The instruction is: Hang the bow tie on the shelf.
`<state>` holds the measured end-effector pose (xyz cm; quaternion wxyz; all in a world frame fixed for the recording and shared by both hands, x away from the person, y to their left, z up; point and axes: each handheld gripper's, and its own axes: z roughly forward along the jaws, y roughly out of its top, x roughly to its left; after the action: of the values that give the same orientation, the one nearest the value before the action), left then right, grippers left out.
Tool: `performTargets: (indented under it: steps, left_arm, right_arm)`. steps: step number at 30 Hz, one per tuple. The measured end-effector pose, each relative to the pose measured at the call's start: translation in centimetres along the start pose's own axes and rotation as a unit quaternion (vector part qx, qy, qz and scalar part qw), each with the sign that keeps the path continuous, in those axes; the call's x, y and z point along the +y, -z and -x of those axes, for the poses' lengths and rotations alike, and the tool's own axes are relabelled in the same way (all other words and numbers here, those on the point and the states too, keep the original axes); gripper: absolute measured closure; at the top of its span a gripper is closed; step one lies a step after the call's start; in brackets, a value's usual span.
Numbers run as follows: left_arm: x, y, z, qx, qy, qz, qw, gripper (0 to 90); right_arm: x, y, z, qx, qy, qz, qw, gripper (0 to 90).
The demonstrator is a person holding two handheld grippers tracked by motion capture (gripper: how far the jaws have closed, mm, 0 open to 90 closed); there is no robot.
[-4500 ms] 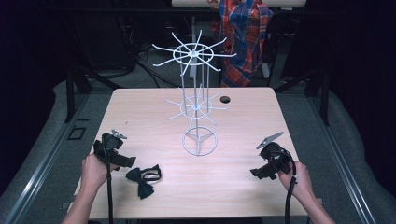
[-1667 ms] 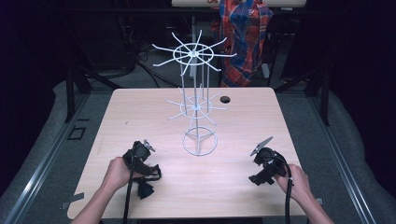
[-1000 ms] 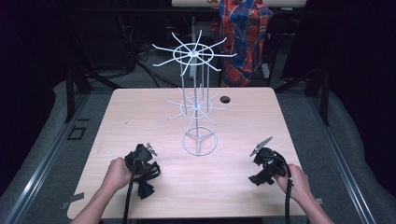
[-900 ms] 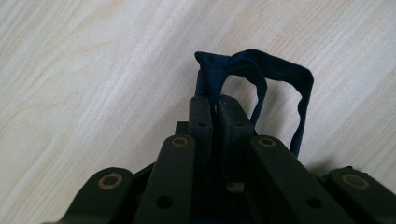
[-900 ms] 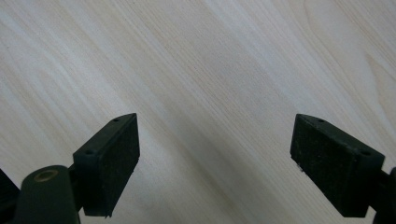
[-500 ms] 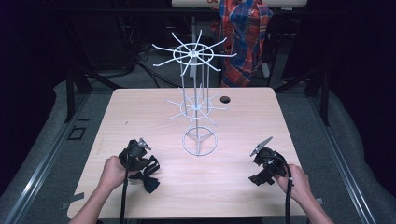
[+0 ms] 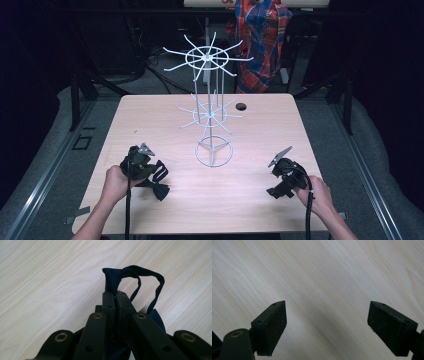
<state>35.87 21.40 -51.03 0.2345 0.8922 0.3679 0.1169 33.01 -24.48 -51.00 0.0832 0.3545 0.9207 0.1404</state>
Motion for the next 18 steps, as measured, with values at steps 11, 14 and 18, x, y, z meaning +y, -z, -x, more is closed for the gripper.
performTargets:
  steps: [11,14,18]
  left_arm:
    - [1.0,0.8,0.0,0.010,0.004,0.031,0.9995,86.7]
    - [1.1,1.0,0.1,0.009,0.004,0.037,0.9993,86.7]
    - [1.5,1.6,0.4,0.010,-0.002,0.054,0.9985,86.7]
  right_arm:
    - [0.1,-0.1,0.0,0.000,0.004,-0.007,1.0000,15.4]
    - [0.0,-0.3,-0.1,0.009,-0.002,0.003,1.0000,15.4]
    - [0.1,-0.2,0.0,0.010,0.009,-0.012,0.9998,15.4]
